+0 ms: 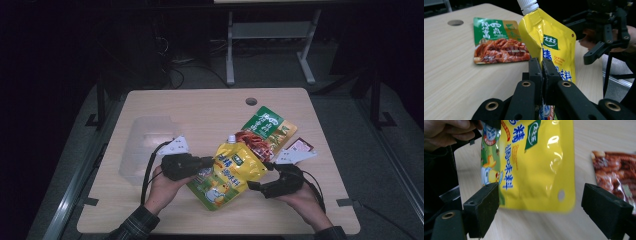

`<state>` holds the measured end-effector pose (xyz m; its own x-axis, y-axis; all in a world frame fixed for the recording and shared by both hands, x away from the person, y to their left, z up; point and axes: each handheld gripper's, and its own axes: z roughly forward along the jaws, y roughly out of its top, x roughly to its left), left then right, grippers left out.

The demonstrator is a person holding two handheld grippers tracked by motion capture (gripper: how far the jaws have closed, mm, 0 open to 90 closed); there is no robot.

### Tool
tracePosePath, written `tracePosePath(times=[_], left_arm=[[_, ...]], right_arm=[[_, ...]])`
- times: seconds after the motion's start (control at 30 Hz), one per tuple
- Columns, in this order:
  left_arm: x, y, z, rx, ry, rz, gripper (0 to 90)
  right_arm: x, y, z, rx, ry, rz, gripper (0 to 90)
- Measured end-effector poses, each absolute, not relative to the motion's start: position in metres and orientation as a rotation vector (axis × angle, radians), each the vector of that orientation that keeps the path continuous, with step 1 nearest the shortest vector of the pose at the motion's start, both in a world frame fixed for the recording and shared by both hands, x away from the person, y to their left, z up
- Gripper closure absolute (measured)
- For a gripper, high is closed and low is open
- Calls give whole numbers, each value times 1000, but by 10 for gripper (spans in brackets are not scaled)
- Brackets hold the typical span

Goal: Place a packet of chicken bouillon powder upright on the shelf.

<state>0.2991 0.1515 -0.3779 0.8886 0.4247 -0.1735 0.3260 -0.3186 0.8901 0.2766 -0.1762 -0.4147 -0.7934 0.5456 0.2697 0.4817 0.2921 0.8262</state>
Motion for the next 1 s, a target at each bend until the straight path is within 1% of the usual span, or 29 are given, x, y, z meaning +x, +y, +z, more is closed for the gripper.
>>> tracePosePath(times=[0.1, 0.23, 0.27, 0.43, 0.53, 0.63, 0.73, 0.87, 0.97, 1.0], left_arm=[[299, 153, -376, 1919, 552, 110, 875], [299, 153, -376, 1917, 553, 106, 875], [299, 153, -376, 1913, 552, 108, 874], [299, 155, -375, 1907, 555, 108, 874], [300, 157, -375, 1895, 558, 109, 874], [300, 159, -374, 1892, 554, 114, 874], [300, 159, -374, 1883, 557, 117, 874], [300, 160, -373, 1874, 561, 124, 874], [300, 160, -373, 1874, 559, 126, 873], [300, 160, -373, 1874, 560, 125, 872]], right_arm=[[283, -167, -413, 949, 2489, 1568, 179], [289, -157, -413, 888, 2492, 1587, 336], [291, -155, -413, 879, 2501, 1601, 393], [295, -150, -412, 839, 2506, 1649, 585], [296, -149, -410, 827, 2501, 1672, 664], [297, -150, -408, 806, 2489, 1696, 775], [298, -150, -405, 792, 2480, 1694, 812], [300, -149, -403, 776, 2482, 1693, 817], [300, -148, -403, 762, 2484, 1697, 884], [300, -148, -402, 759, 2483, 1699, 894]])
